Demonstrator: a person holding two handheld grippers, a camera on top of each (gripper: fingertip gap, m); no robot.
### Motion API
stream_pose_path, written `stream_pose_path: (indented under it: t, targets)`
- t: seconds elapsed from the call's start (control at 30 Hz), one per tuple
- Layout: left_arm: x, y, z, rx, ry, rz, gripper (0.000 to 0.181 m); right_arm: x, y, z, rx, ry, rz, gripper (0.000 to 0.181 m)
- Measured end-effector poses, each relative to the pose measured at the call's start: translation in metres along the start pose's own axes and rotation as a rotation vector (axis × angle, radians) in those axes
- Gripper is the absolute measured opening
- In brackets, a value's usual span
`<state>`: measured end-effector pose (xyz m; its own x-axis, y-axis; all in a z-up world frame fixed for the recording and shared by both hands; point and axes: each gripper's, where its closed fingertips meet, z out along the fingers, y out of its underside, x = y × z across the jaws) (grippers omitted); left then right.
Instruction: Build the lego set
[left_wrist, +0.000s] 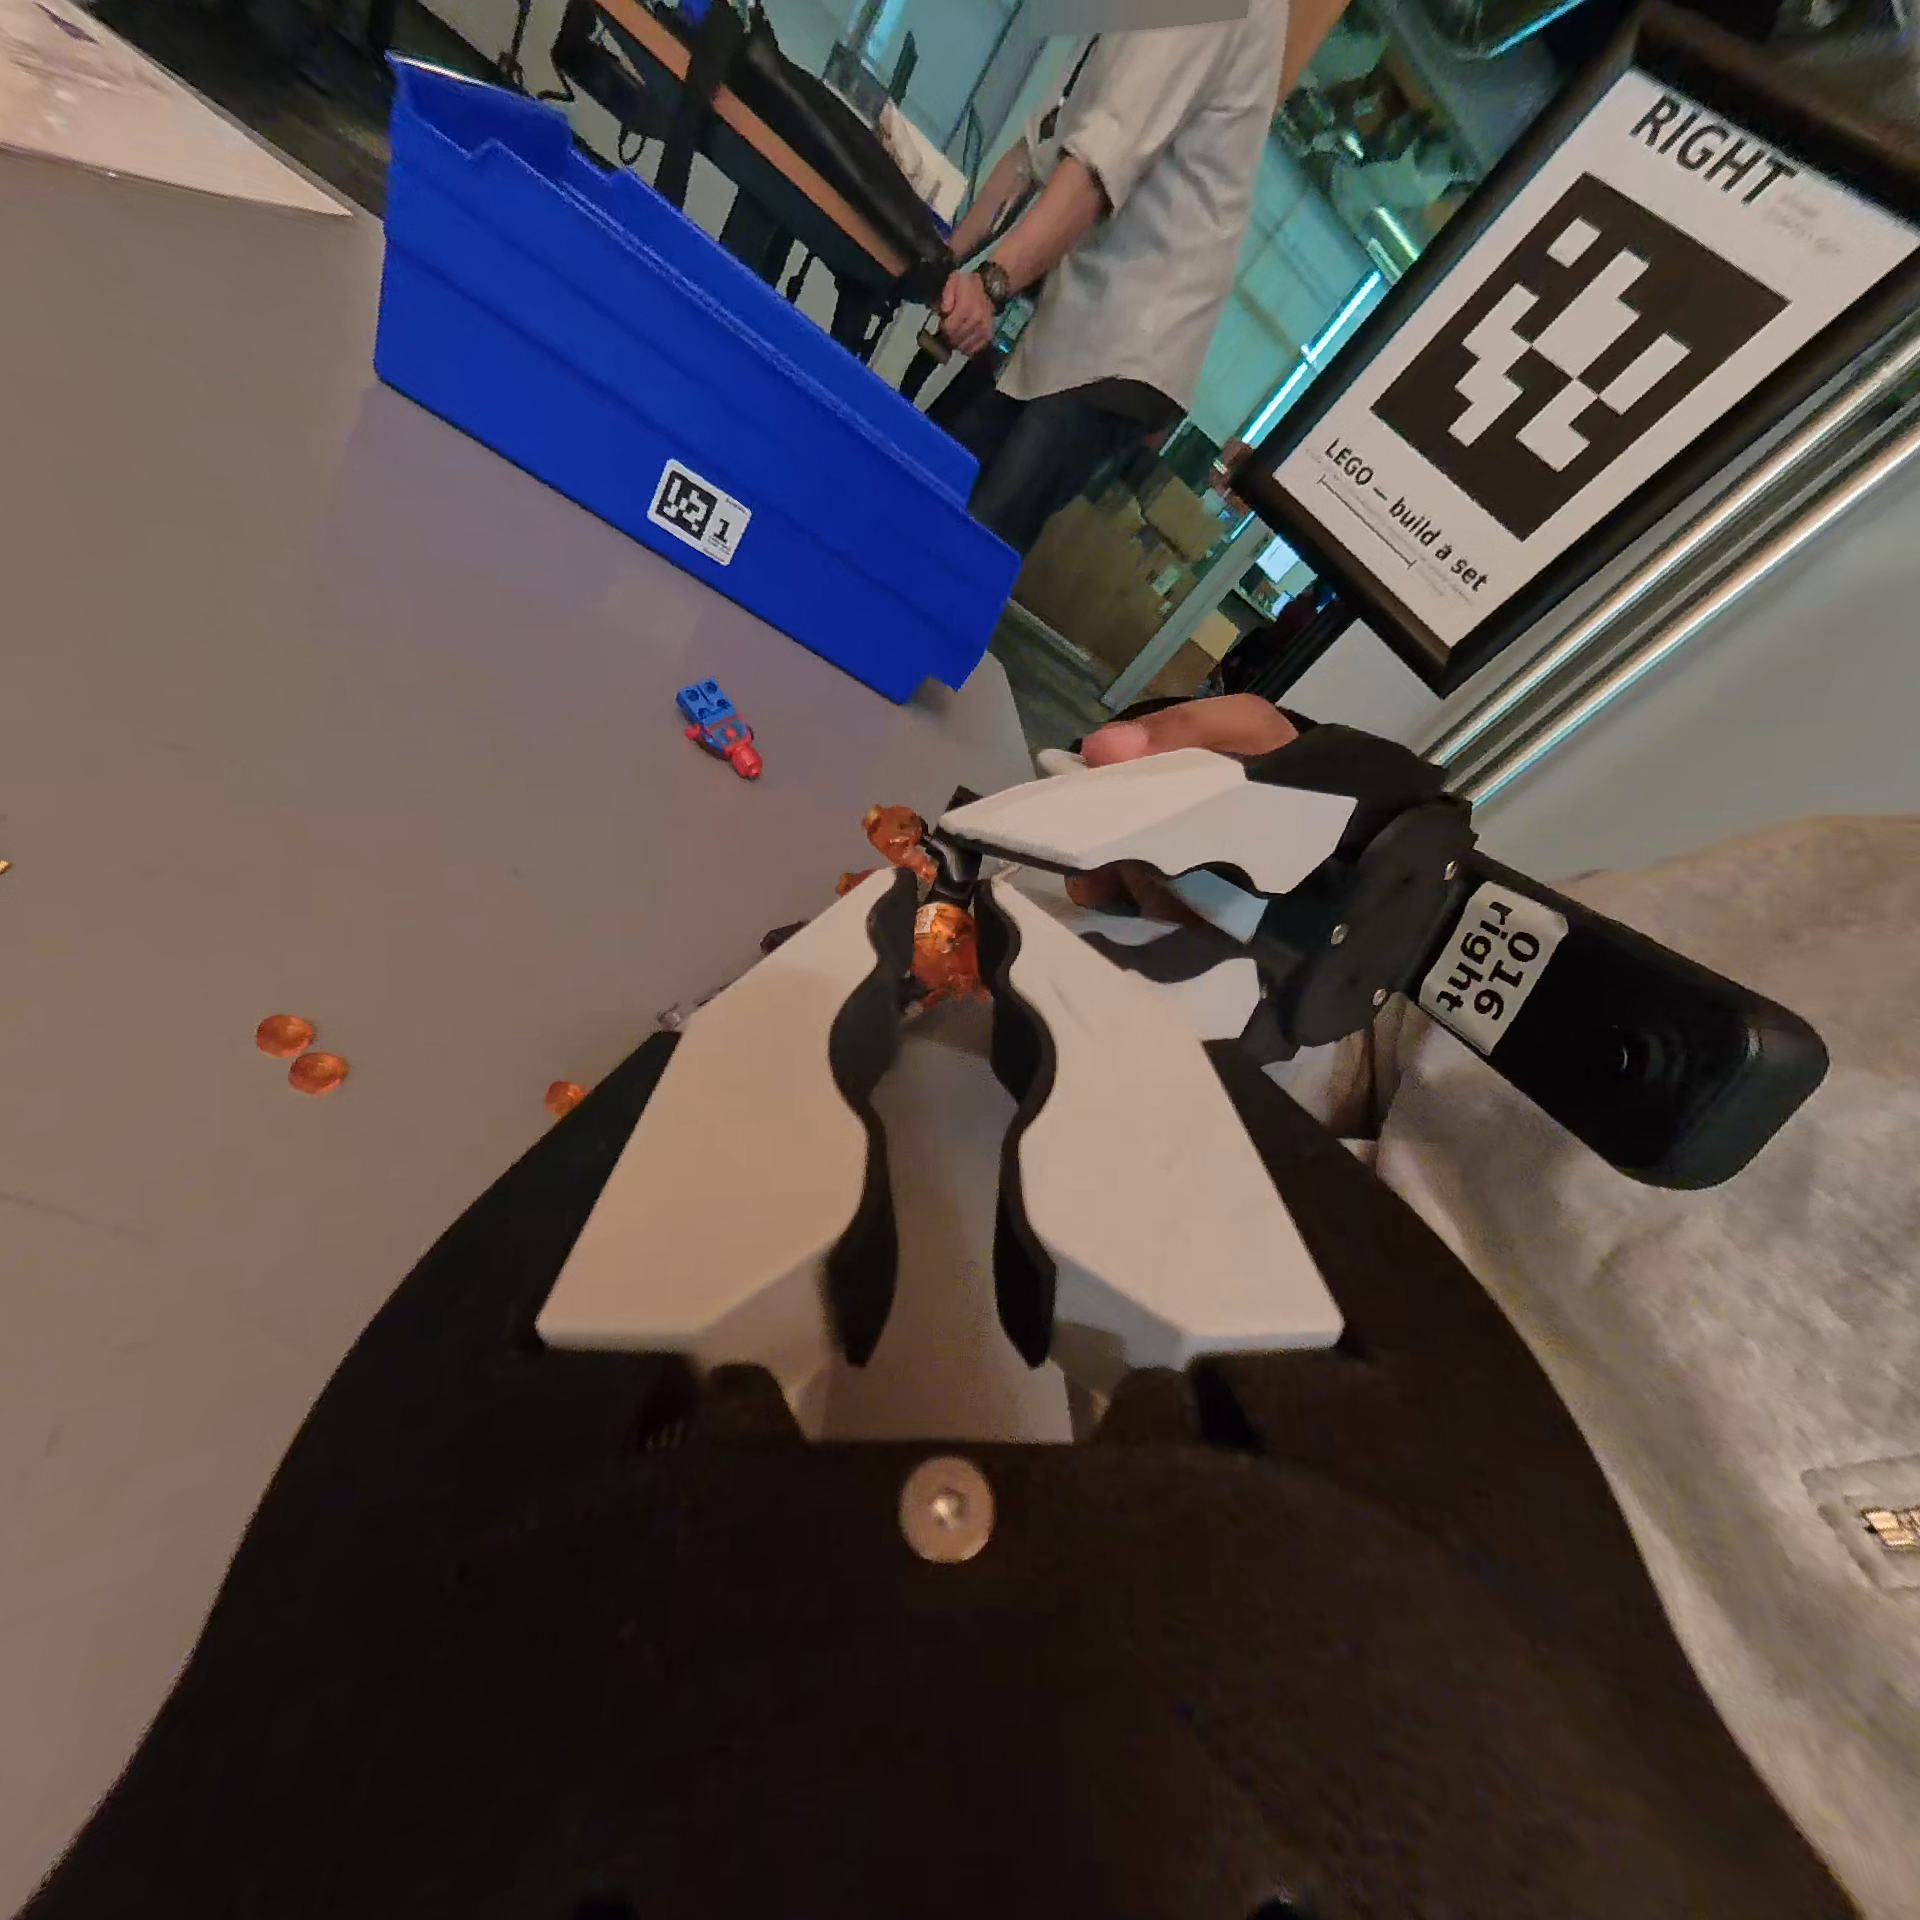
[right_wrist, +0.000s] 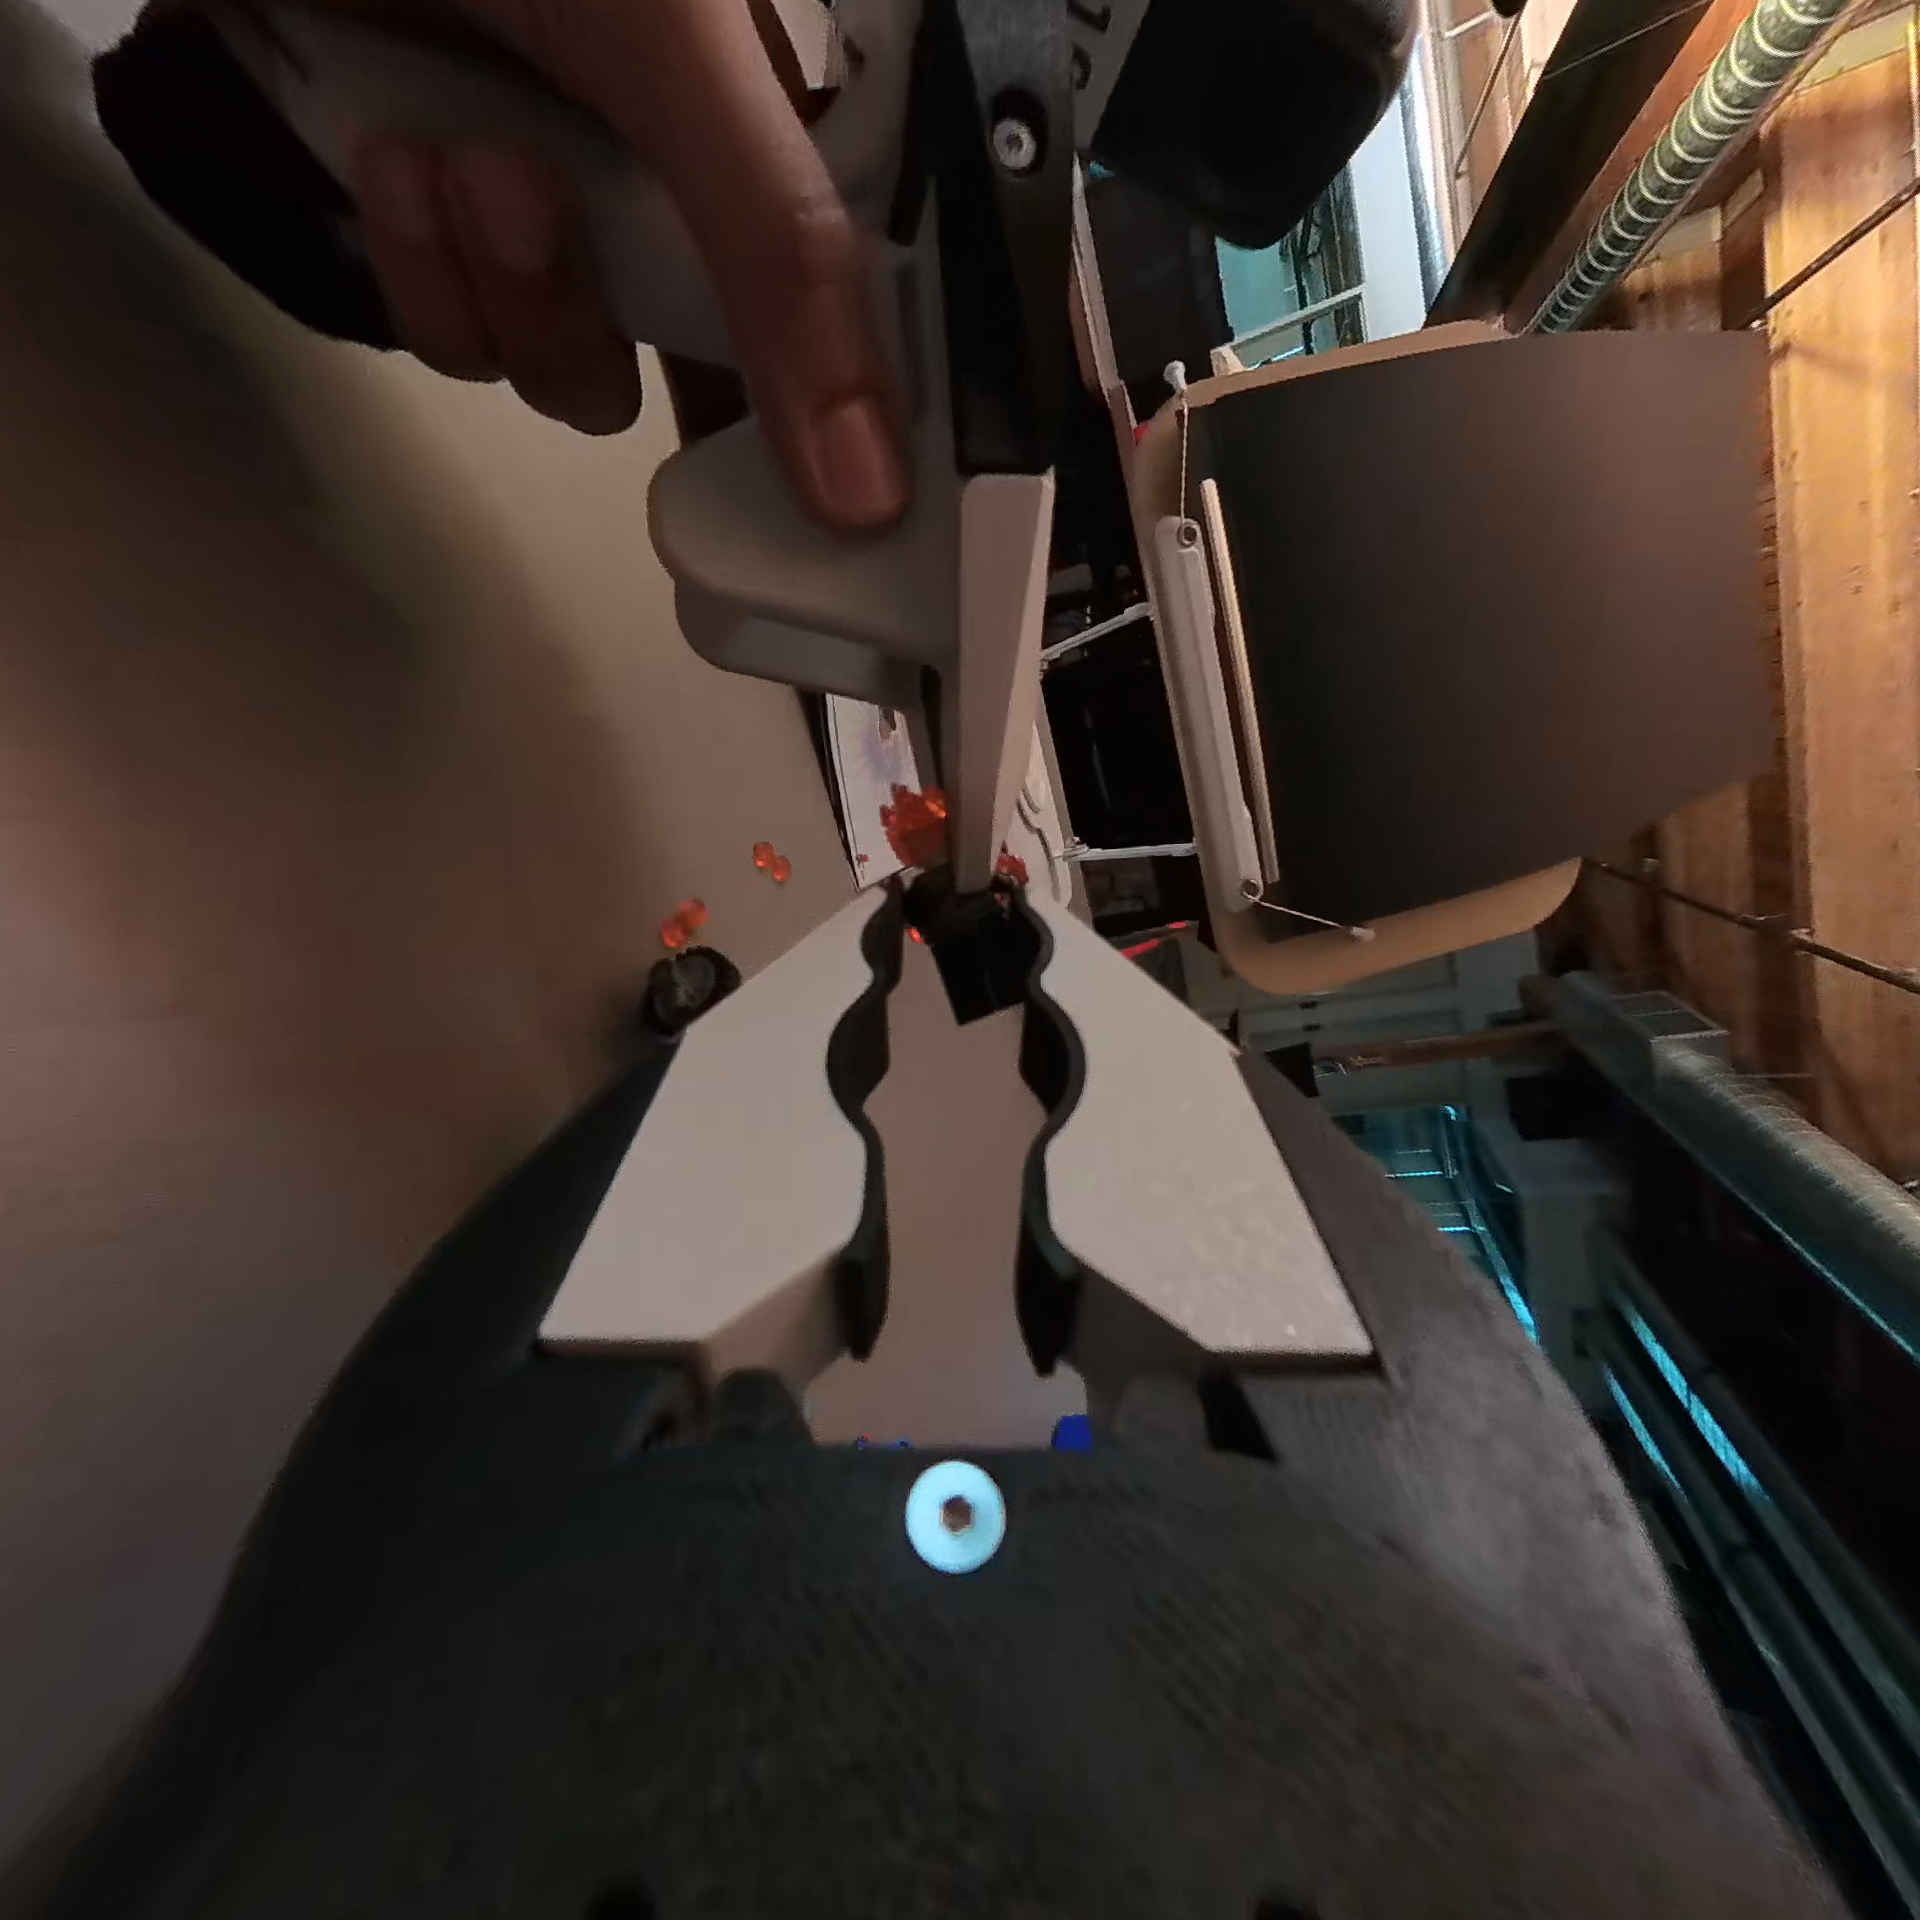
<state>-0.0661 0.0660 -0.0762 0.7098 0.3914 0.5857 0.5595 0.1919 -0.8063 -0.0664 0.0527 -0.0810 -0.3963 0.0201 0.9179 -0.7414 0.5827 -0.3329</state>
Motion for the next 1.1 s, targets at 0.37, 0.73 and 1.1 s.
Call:
stream_pose_path:
  t: [0.37, 0.73, 1.1]
  targets:
    - [0.014, -0.008, 0.0, 0.045, 0.099, -0.011, 0.028, 0.008, 0.006, -0.001, -0.017, 0.013, 0.086, 0.017]
    - [0.037, -0.038, -0.021, 0.238, 0.285, -0.054, 0.034, 0.036, -0.037, -0.027, 0.42, -0.235, 0.865, 0.017]
    - [0.055, -0.056, -0.044, 0.36, 0.404, -0.031, 0.036, 0.003, -0.128, -0.052, 0.699, -0.318, 0.951, 0.017]
